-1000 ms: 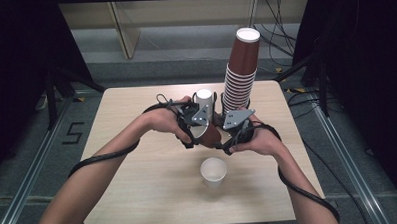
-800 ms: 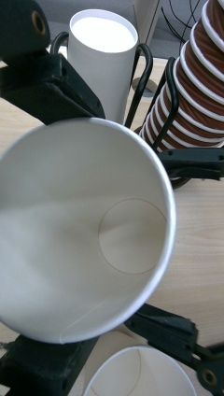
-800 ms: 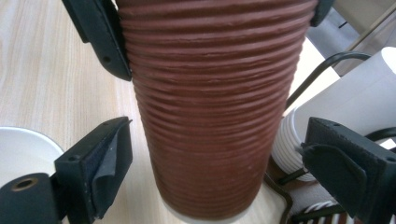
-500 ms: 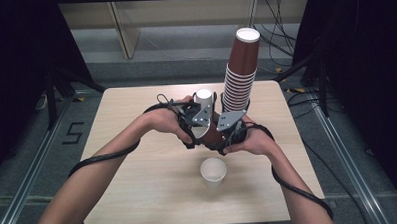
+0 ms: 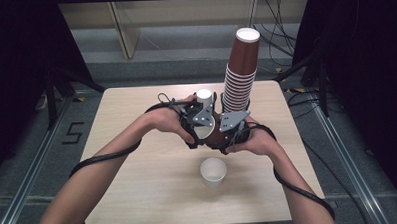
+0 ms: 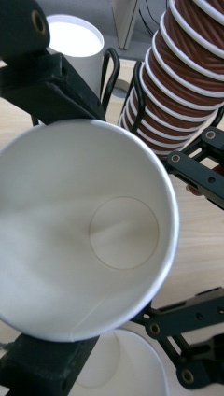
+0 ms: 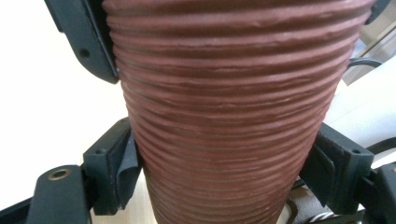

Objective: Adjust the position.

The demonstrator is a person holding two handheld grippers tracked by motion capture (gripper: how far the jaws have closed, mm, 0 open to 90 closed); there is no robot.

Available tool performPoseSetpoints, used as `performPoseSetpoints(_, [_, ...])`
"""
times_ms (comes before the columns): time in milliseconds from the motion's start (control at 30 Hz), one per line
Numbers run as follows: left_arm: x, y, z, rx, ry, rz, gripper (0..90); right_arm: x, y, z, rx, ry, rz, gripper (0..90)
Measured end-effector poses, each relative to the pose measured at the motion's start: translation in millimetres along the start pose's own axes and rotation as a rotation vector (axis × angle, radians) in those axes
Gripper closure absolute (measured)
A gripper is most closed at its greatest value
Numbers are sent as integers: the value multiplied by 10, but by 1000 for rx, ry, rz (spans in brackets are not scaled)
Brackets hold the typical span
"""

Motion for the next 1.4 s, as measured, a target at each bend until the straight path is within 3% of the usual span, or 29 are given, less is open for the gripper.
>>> performPoseSetpoints(200, [-9, 54, -22, -83, -5, -51, 0, 3, -39, -17, 1, 1, 11, 207])
performPoseSetpoints(367, [-11, 31, -68, -103, 9, -60, 0, -17, -97, -28, -5, -11, 32, 206])
performPoseSetpoints(433, [-8, 27, -80, -112, 19, -65, 0, -42, -99, -35, -14, -23, 19, 206])
performPoseSetpoints(500, [3, 2, -97, -140, 34, -89, 0, -52, -128, -62, -23, -31, 50, 205])
performPoseSetpoints(567, [14, -26, -109, -131, 37, -76, 0, -86, -127, -65, -30, -48, 27, 205])
performPoseSetpoints(600, [29, -53, -114, -146, 55, -87, 0, -70, -145, -93, -29, -51, 68, 205])
performPoseSetpoints(733, [50, -59, -132, -216, 80, -142, 0, -95, -146, -138, -74, -93, 80, 204])
performPoseSetpoints(800, [46, -68, -142, -221, 73, -142, 0, -103, -151, -145, -87, -107, 93, 204])
performPoseSetpoints(833, [40, -67, -139, -242, 76, -157, 0, -134, -176, -161, -99, -135, 95, 203])
performPoseSetpoints(900, [36, -70, -138, -246, 78, -161, 0, -142, -187, -160, -105, -136, 94, 203])
performPoseSetpoints(933, [32, -83, -139, -244, 75, -159, 0, -121, -213, -164, -108, -128, 125, 203])
performPoseSetpoints(1133, [26, -80, -135, -259, 73, -170, 0, -109, -223, -172, -107, -129, 120, 203])
performPoseSetpoints(1233, [9, -78, -135, -271, 70, -172, 0, -88, -208, -177, -123, -130, 151, 203])
performPoseSetpoints(1267, [5, -80, -136, -281, 70, -179, 0, -113, -205, -182, -138, -136, 130, 203])
performPoseSetpoints(1400, [5, -105, -127, -279, 60, -188, 0, -94, -231, -171, -138, -130, 158, 203])
Point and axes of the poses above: each handheld gripper's, and its own axes: z roughly forward along the jaws, y roughly out of its top, x roughly to its left, the point moved 9 cm from there along z, roughly forward along the jaws, and after that the axes turned 2 degrees about -y, right-handed, at the moved point
